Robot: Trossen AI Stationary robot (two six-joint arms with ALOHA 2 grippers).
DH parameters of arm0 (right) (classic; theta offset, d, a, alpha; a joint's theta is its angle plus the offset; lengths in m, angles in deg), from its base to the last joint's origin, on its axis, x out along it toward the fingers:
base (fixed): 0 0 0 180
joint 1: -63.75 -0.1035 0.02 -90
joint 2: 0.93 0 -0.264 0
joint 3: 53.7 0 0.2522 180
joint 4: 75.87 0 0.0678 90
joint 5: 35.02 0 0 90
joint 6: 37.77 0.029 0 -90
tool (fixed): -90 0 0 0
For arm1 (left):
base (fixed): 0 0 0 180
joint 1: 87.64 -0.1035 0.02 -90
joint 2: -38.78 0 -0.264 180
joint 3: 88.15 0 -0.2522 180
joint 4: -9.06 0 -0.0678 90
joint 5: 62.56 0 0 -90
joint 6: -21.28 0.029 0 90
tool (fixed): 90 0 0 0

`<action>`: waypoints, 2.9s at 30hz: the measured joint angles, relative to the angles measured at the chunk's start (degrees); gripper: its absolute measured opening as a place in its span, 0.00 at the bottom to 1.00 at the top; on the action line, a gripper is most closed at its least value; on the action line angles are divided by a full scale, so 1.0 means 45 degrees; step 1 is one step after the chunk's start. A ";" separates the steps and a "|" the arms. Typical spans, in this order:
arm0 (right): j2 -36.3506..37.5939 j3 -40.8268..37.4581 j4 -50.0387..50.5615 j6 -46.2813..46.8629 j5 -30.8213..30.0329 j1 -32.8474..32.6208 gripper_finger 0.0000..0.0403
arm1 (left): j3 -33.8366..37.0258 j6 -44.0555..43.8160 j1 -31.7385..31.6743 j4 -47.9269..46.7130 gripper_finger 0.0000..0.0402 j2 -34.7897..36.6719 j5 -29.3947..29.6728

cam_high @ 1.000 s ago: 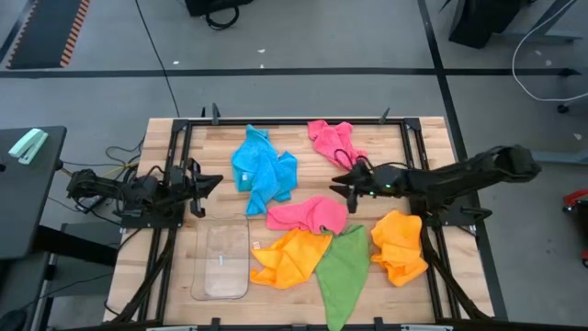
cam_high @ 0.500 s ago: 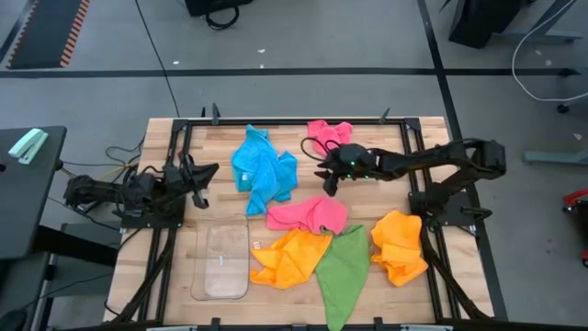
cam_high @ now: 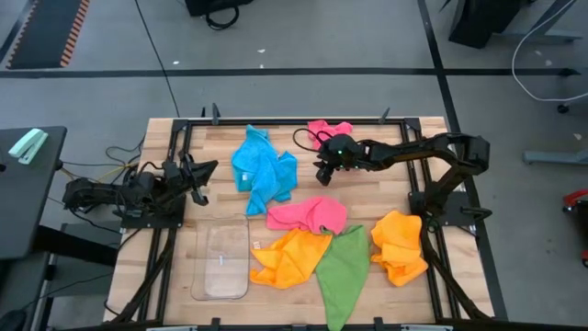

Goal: Fold microfiber towels
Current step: Fold the top pink microfiber cloth

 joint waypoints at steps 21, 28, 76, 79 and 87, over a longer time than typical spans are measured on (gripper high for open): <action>-0.0376 0.0304 0.0211 -0.0364 0.0001 0.1028 0.49 | 0.0000 -0.3378 0.0000 -0.2620 0.07 -0.0196 -0.0039; -0.0674 0.0299 -0.0350 -0.0049 -0.0026 0.1076 0.49 | 0.0000 -0.2403 -0.0010 -0.2333 0.07 -0.0196 -0.0025; -0.3161 0.4899 0.5298 0.0054 -0.1709 0.3188 0.44 | 0.0000 -0.2455 -0.0010 -0.2372 0.06 -0.0191 -0.0027; -0.3161 0.4770 0.5683 -0.0520 -0.1513 0.3265 0.44 | 0.0000 -0.2451 -0.0010 -0.2374 0.07 -0.0196 -0.0029; -0.3169 0.4676 0.5711 -0.2055 0.0418 0.2552 0.48 | 0.0000 -0.2450 -0.0010 -0.2373 0.09 -0.0196 -0.0034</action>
